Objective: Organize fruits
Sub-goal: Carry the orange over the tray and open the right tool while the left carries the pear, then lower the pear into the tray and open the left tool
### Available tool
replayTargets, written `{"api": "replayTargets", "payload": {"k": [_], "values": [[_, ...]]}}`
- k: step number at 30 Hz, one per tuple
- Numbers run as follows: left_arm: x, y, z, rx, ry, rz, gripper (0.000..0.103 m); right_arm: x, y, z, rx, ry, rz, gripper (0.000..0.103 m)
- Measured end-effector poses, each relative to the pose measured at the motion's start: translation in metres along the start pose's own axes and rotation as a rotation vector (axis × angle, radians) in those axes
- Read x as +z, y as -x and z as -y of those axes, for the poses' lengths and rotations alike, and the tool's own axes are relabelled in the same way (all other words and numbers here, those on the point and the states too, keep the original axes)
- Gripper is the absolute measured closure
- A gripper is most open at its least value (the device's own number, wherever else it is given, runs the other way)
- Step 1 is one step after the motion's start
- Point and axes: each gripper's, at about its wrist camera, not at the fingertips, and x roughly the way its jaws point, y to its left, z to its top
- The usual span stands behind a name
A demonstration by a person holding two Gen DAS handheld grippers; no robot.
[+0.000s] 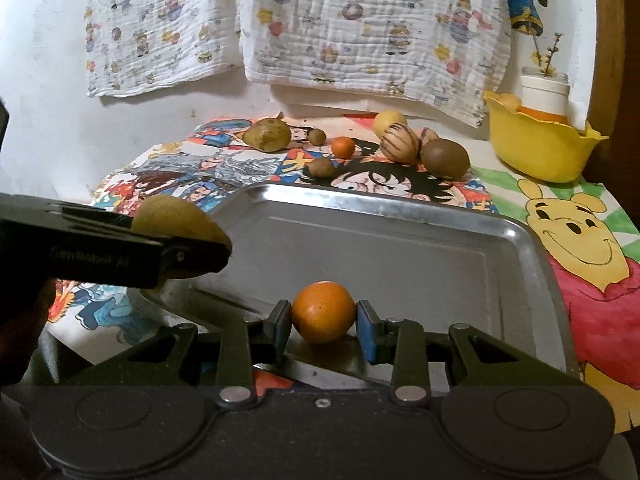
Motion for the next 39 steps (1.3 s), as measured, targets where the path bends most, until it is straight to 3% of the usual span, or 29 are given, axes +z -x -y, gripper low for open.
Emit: {"api": "replayTargets", "payload": {"k": [9, 16, 33, 39], "values": [[-0.010, -0.006, 0.004, 0.011, 0.024, -0.012, 0.036, -0.003, 0.001, 0.003, 0.005, -0.008, 0.006, 0.065], [-0.009, -0.007, 0.003, 0.007, 0.028, -0.019, 0.035, -0.004, 0.006, 0.004, 0.001, 0.002, 0.020, 0.058], [-0.011, 0.030, -0.001, 0.034, -0.025, 0.024, 0.006, -0.008, 0.032, 0.008, 0.024, 0.051, 0.040, 0.015], [-0.015, 0.043, -0.006, 0.041, -0.063, 0.008, 0.001, -0.009, 0.036, 0.009, 0.020, 0.063, 0.036, 0.004]]}}
